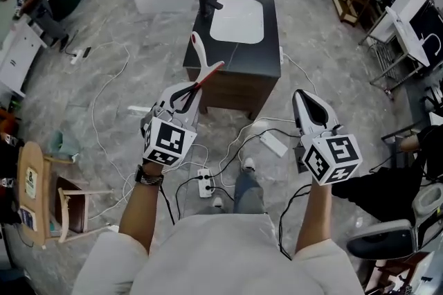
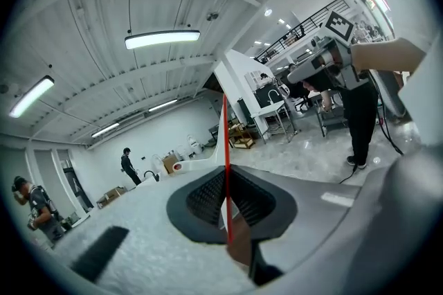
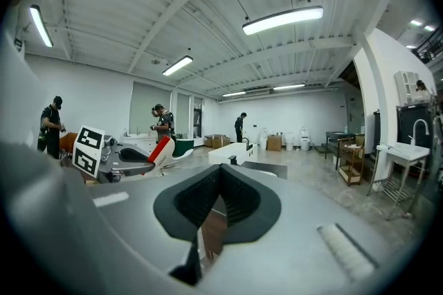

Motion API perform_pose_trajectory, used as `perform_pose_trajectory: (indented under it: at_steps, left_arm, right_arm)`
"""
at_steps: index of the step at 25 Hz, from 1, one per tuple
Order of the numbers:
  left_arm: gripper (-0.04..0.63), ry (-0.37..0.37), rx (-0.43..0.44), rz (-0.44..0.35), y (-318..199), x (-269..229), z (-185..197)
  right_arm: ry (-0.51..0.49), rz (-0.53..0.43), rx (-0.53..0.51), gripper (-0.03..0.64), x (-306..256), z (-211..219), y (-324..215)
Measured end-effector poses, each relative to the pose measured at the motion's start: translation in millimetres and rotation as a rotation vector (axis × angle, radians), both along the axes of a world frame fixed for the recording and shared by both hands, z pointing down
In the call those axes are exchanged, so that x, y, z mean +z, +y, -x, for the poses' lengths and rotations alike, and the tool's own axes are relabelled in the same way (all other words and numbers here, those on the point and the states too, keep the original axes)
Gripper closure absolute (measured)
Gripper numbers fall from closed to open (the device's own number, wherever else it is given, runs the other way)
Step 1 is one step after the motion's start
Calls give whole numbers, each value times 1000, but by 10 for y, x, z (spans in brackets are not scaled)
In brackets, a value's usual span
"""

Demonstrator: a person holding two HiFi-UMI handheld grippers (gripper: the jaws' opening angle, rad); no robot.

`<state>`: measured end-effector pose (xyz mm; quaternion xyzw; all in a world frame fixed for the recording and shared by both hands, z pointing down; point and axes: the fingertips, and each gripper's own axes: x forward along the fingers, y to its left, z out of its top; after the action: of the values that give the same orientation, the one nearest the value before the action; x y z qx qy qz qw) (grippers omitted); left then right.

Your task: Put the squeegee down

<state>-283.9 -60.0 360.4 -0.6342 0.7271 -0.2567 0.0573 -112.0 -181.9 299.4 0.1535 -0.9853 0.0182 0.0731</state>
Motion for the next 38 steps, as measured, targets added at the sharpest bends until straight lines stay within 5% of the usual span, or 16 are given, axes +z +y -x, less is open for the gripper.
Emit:
perform_pose_trajectory:
  at_steps: [20,31,38]
  left_arm:
    - [575,7,46,289,-3020,1446,984]
    - [575,44,65,466,-3883,2633,1064]
    - [575,-21,87,545,-4140,3016,1015]
  right_arm:
    - [129,133,-15,611,1029,862,-2419]
    - [178,211,25,611,1582,778,-3074]
    - [211,247,45,611,1807,668,-3325]
